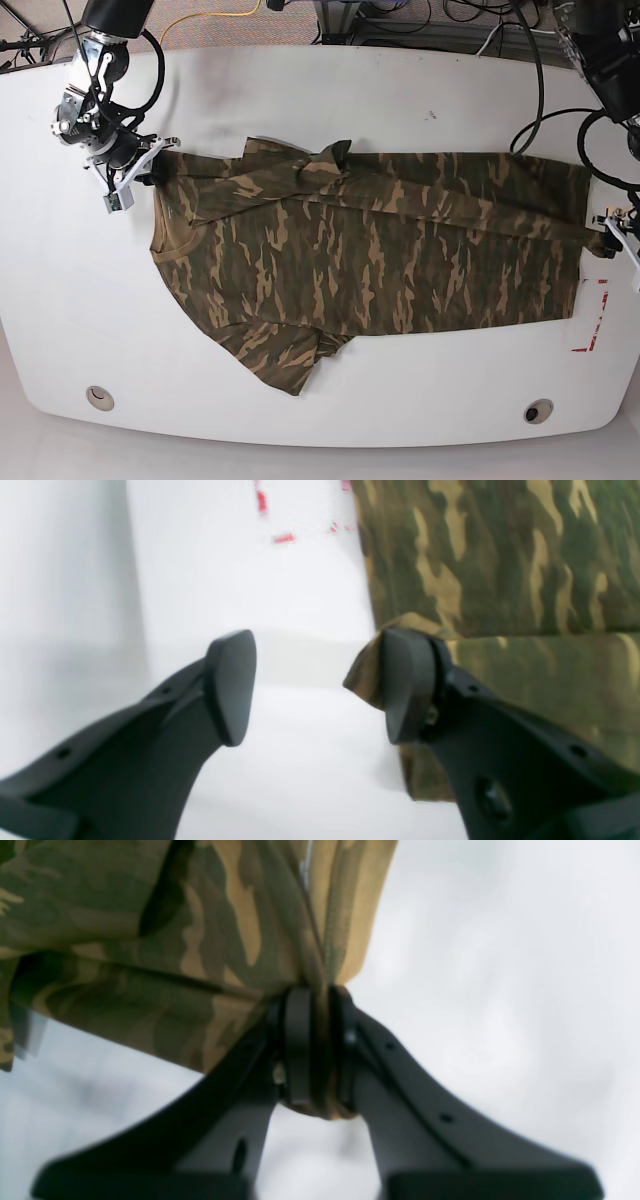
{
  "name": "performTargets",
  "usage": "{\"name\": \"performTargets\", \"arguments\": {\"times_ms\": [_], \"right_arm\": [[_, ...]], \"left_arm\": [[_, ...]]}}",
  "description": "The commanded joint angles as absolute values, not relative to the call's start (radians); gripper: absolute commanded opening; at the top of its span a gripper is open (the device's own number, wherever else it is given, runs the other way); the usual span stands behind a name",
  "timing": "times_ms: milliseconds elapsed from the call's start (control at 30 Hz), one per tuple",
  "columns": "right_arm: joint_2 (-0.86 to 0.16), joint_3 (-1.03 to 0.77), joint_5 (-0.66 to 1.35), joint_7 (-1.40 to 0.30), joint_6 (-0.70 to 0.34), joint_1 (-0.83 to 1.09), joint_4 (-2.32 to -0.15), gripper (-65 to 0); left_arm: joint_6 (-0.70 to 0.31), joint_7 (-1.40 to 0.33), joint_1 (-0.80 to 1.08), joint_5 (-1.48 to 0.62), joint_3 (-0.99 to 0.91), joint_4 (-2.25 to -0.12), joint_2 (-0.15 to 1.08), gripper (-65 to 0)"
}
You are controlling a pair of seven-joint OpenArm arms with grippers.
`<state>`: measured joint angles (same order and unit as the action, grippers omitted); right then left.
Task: Fold the T-shirt properly
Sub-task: 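Open the left gripper and release the shirt corner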
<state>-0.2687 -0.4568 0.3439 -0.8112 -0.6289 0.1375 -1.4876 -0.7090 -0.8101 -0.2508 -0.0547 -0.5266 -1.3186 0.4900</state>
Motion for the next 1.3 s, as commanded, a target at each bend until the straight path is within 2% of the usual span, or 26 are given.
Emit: {"name": "performTargets", "arguments": {"times_ms": [0, 300, 500, 800, 933, 1067, 1233, 1267], "right_arm": [[-0.283, -0.460, 0.302, -0.851, -0.619, 0.147, -1.514, -58.7], [-0.282, -0.463, 0.303, -0.854, -0.615, 0.160, -1.623, -58.5], [-0.282, -0.463, 0.302, -0.855, -0.615, 0.160, -1.626, -53.4], [-0.282, -0.463, 0.303, -0.855, -0.618, 0.165, -1.646, -51.8], [-0.282, -0.463, 0.303, -0.855, -0.618, 0.174, -1.676, -51.2], [-0.280, -0.463, 0.303, -0.855, -0.611, 0.174, -1.699, -43.3], [-0.248, -0.470, 0.303, -0.855, -0.618, 0.180, -1.751, -23.6], [-0.234, -0.481, 0.305, -0.857, -0.621, 0.182, -1.782, -18.1]], "left_arm": [[-0.698, -0.783, -0.292, -0.058, -0.541, -1.337, 0.529, -28.3], [-0.698, -0.782, -0.311, -0.059, -0.621, -1.339, 0.529, -28.3], [-0.698, -0.785, -0.308, -0.058, -0.621, -1.339, 0.529, -28.2], [-0.698, -0.785, -0.302, -0.059, -0.627, -1.342, 0.522, -28.2], [-0.698, -0.783, -0.236, -0.064, -0.624, -1.342, 0.510, -28.2], [-0.698, -0.780, -0.168, -0.111, -0.622, -1.345, 0.464, -28.3], [-0.698, -0.779, -0.101, -0.163, -0.622, -1.343, 0.449, -28.3], [-0.698, -0.777, -0.088, -0.173, -0.622, -1.339, 0.446, -28.3]]}}
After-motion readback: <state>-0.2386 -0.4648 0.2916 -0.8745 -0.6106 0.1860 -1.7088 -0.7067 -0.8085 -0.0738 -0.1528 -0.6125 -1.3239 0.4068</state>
